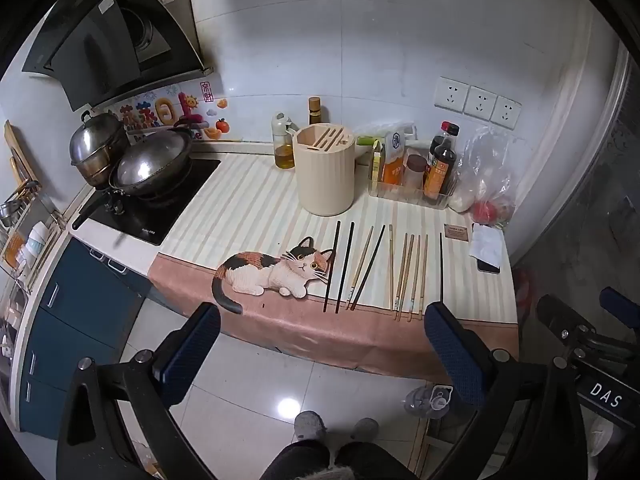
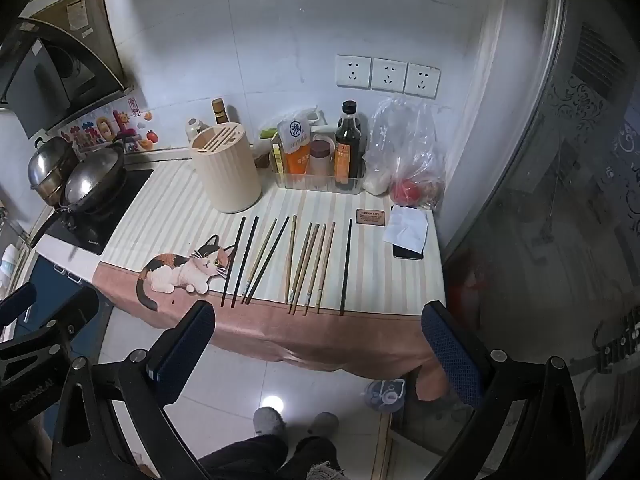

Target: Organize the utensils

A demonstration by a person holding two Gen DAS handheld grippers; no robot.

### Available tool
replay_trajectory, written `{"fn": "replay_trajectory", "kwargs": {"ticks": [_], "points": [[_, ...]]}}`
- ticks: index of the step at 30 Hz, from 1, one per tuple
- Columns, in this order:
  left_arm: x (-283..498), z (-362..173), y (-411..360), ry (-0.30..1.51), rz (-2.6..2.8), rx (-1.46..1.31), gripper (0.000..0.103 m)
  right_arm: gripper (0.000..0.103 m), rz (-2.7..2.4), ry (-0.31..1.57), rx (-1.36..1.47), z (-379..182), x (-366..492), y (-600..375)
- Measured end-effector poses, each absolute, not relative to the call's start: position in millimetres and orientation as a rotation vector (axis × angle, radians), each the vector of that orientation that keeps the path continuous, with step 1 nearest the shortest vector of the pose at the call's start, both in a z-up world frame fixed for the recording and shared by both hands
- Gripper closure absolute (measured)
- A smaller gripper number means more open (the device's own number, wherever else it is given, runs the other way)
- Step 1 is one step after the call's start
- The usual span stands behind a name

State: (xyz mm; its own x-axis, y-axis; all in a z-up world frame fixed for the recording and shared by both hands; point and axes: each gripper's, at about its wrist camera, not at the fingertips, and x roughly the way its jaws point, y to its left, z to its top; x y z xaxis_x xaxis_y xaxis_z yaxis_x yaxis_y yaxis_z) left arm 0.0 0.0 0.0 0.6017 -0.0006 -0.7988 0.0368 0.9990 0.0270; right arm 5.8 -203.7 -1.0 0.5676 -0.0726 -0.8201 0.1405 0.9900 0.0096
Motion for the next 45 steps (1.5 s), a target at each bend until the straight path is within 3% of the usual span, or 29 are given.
{"fn": "replay_trajectory", "kwargs": {"ticks": [45], "points": [[1.0, 6.8, -3.1, 0.923, -0.032, 0.031, 0.0, 0.0, -0.136, 0.951, 0.069, 8.2, 10.2, -210.3]]}}
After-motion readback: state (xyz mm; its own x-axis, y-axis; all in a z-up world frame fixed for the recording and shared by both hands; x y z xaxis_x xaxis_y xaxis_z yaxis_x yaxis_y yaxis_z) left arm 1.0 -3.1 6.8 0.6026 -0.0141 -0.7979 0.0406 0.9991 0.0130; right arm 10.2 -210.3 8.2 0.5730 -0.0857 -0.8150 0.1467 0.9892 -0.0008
